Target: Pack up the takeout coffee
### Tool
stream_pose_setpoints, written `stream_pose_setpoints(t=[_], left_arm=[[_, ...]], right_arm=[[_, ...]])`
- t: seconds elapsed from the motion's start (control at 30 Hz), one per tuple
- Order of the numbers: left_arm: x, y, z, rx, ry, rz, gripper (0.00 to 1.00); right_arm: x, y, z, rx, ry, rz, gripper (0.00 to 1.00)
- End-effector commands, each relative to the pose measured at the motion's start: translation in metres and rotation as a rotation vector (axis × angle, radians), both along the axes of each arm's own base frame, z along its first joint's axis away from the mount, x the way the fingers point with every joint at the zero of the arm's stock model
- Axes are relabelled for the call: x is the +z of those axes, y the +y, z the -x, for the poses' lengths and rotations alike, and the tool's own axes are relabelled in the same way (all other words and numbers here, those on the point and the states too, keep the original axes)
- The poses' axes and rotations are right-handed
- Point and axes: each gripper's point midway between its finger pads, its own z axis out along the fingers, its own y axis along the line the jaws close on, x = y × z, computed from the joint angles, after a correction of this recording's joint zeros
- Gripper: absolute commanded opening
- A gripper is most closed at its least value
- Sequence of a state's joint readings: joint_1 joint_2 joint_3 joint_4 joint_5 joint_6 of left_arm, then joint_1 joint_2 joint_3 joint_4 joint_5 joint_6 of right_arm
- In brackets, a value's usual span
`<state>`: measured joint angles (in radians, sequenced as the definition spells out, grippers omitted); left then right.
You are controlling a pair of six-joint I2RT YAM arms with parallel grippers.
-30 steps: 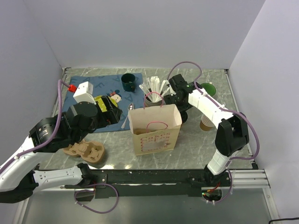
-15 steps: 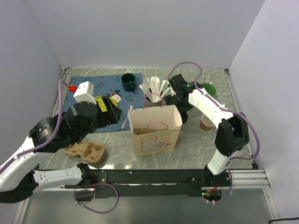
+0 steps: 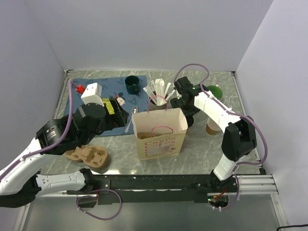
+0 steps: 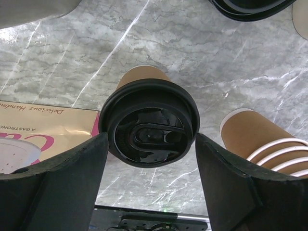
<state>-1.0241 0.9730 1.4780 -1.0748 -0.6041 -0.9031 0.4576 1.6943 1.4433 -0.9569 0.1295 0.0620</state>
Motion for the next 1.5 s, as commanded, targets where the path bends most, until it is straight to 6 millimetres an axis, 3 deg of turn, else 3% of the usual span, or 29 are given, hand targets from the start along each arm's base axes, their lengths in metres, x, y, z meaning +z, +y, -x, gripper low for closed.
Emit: stream_pose_setpoints(t=[0.0, 0.2, 1.2, 1.47], left_arm=[[0.014, -0.003, -0.007, 0.008, -0.043, 0.011, 0.97], [0.013, -0.004, -0.008, 0.006, -0.040, -0.003, 0.97], [0.015, -0.018, -0.012, -0.042, -0.048, -0.017, 0.97], [0.007, -0.022, -0.005, -0.065, -0.010, 0.001, 0.99]], right_arm=[[0.011, -0.001, -0.004, -0.014, -0.031, -0.027, 0.79], [0.002, 0.007, 0.003, -0.009, 0.009, -0.078, 0.80], [0.002, -0.012, 0.021, -0.067, 0.035, -0.126, 0.82], [0.004, -0.017, 0.024, -0.086, 0.027, -0.118, 0.75]])
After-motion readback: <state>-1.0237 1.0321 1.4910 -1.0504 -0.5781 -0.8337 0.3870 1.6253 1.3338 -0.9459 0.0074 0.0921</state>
